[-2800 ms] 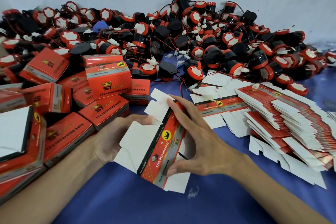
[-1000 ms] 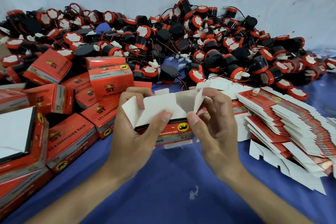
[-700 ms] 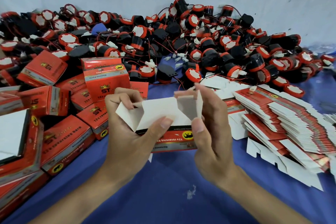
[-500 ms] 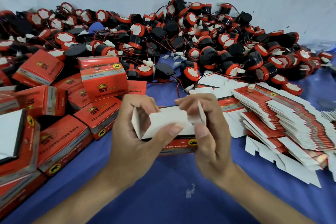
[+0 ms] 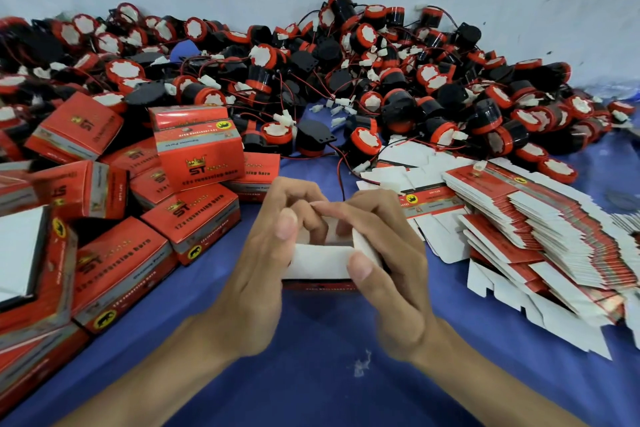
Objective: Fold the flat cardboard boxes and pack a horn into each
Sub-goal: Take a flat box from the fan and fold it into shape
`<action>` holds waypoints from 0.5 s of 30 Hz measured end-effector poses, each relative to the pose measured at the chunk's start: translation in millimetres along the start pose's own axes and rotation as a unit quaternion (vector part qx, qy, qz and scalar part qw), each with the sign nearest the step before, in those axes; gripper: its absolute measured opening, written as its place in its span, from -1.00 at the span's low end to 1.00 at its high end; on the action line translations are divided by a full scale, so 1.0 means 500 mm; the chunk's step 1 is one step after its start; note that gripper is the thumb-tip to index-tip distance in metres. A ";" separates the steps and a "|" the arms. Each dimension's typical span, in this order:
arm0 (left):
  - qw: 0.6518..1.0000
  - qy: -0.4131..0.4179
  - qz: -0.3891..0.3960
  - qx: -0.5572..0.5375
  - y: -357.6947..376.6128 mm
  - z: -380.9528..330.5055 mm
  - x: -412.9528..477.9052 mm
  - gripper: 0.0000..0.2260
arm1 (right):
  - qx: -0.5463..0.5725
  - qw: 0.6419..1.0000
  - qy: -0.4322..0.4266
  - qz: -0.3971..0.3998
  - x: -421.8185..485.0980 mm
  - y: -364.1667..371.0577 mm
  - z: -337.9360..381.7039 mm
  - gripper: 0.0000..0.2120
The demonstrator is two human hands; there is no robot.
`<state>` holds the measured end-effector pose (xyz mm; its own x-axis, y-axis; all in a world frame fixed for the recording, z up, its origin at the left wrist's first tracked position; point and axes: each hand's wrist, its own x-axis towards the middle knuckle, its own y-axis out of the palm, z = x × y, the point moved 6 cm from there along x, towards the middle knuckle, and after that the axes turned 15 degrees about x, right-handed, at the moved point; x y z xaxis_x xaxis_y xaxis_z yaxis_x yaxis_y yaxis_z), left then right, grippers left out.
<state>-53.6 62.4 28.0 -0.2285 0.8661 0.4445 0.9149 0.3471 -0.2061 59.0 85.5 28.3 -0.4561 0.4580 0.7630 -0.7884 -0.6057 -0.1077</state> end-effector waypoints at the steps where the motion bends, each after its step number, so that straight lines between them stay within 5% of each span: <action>1: 0.999 -0.030 -0.019 -0.019 -0.004 0.006 0.010 0.00 | 0.020 1.000 0.013 -0.001 -0.001 -0.002 -0.004 -0.72; 5: 0.991 -0.120 -0.055 -0.013 -0.015 0.002 0.027 -0.05 | 0.168 0.978 0.121 -0.015 0.000 -0.003 -0.034 -0.91; 7: 0.985 -0.157 0.058 0.032 -0.014 0.019 0.021 -0.31 | 0.216 0.962 0.164 -0.023 0.000 -0.005 -0.045 -0.88; 8: 0.984 -0.166 0.052 0.026 -0.017 0.030 0.015 -0.54 | 0.233 0.955 0.180 -0.027 0.001 -0.006 -0.049 -0.87; 11: 0.993 -0.119 0.020 0.012 -0.012 0.035 -0.009 -0.44 | 0.238 0.949 0.203 -0.041 0.000 -0.008 -0.058 -0.81; 15: 0.998 -0.059 -0.016 0.009 -0.008 0.038 -0.044 -0.82 | 0.162 0.968 0.185 -0.046 0.001 -0.005 -0.059 -0.80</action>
<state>-58.6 48.5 2.5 -0.2966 0.8906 0.3448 0.9005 0.3811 -0.2095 48.7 106.3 10.3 -0.5534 0.6852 0.4735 -0.6892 -0.6960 0.2017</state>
